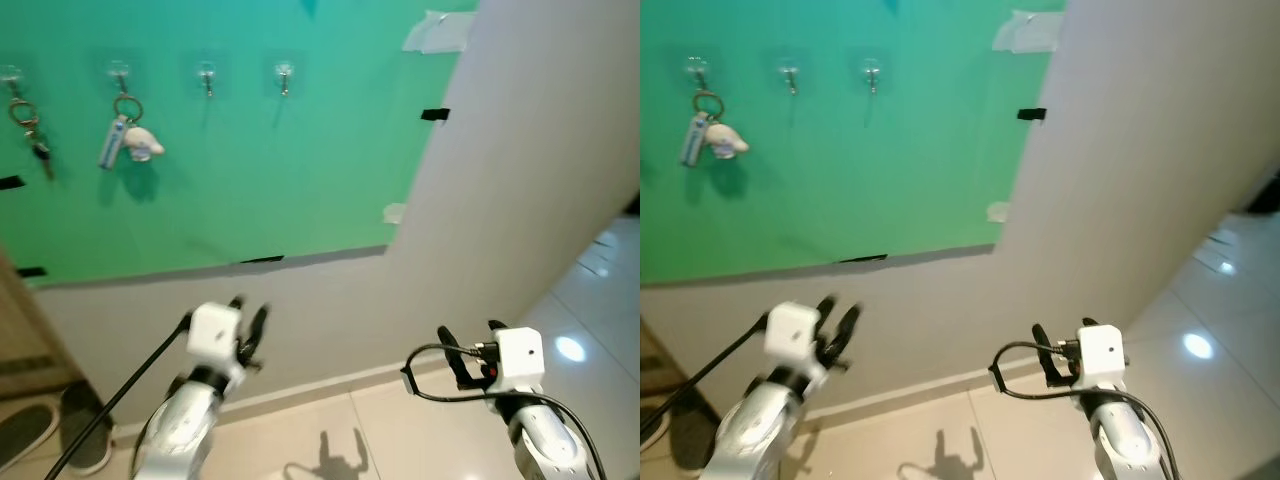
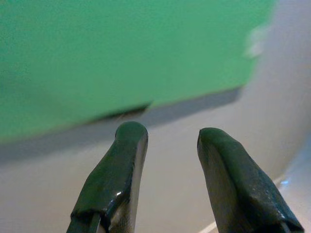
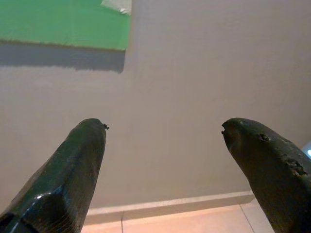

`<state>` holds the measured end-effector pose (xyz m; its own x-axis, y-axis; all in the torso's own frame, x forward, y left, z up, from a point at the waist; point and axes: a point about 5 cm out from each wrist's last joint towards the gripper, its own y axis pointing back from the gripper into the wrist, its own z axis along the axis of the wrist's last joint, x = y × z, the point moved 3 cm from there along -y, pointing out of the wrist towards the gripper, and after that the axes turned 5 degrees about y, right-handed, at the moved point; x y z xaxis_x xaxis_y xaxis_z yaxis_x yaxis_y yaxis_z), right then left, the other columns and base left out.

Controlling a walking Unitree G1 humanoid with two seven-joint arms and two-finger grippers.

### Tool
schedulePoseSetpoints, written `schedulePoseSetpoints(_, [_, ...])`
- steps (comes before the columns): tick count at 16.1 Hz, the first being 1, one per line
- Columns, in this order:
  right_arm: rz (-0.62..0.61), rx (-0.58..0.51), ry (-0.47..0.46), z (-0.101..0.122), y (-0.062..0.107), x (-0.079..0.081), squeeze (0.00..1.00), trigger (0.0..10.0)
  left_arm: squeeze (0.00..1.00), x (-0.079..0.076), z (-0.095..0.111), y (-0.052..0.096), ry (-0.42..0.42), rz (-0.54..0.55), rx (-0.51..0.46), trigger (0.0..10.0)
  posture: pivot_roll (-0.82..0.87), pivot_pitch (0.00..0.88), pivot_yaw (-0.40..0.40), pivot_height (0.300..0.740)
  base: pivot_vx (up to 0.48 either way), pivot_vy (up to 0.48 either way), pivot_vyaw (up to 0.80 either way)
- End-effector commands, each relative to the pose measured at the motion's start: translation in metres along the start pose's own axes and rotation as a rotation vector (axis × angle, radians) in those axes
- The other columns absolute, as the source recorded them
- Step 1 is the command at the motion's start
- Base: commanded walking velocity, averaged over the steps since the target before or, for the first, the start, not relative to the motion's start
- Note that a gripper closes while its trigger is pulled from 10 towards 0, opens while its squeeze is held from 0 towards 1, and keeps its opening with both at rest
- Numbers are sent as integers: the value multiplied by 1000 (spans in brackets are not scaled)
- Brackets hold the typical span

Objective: Hang keys on a hook

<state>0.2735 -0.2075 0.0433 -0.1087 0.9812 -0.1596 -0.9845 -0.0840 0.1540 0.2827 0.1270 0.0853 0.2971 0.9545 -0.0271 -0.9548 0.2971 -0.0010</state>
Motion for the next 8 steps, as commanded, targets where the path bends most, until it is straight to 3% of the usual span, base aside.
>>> schedulePoseSetpoints(1, [-1,-11,-5,1,-1,-2,0,10000,0,-16,7,-4,7,-71,-37,10000,-39,0,-112,740,0,-461,-669])
schedulePoseSetpoints(3, [5,-23,-5,4,-3,-1,0,10000,0,-24,5,-2,38,-123,-29,10000,-42,0,-111,740,0,-364,-672])
schedulePoseSetpoints(8, [7,-23,2,1,-3,0,0,10000,0,-23,1,-9,3,-120,-6,10000,-49,0,-122,740,0,0,-671])
